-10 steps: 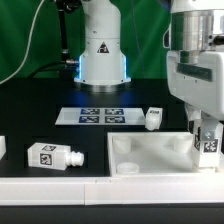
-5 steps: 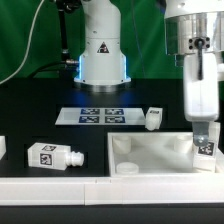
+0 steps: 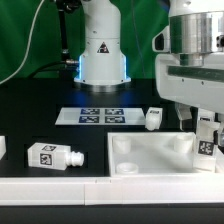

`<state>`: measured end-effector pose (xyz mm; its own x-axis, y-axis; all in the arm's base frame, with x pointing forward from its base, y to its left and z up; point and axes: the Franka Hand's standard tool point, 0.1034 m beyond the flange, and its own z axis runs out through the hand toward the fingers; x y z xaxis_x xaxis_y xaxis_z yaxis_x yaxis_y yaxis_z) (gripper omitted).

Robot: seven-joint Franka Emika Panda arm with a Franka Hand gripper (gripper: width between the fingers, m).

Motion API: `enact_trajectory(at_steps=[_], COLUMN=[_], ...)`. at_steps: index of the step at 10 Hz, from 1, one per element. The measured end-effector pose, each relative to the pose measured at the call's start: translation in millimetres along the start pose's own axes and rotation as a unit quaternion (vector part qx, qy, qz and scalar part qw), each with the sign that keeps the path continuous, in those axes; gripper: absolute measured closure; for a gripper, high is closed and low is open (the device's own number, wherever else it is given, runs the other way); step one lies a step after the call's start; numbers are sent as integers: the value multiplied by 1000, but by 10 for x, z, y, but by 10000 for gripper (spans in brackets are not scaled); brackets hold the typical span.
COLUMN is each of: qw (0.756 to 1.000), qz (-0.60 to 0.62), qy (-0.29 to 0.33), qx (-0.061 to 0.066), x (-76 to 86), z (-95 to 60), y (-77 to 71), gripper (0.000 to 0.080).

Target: Assemble one leg

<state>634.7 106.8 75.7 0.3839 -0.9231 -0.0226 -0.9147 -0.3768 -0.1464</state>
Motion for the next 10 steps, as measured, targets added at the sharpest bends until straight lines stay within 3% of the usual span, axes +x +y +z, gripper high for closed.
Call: enact_trajectory(at_steps=[1, 2, 4, 7, 8, 9, 10], qw=[999, 992, 964, 969, 976, 983, 989], qz=[-42, -124, -264, -244, -218, -179, -149], qy=[1, 6, 14, 15, 15, 16, 16], qx=[-2, -16, -24, -24, -23, -23, -22], x=[-5, -40, -35, -30, -33, -34, -35], z=[1, 4, -2, 1, 2, 4, 6], y=[1, 9, -13, -10, -9, -9, -9], gripper=[150, 150, 150, 177, 351, 351, 514])
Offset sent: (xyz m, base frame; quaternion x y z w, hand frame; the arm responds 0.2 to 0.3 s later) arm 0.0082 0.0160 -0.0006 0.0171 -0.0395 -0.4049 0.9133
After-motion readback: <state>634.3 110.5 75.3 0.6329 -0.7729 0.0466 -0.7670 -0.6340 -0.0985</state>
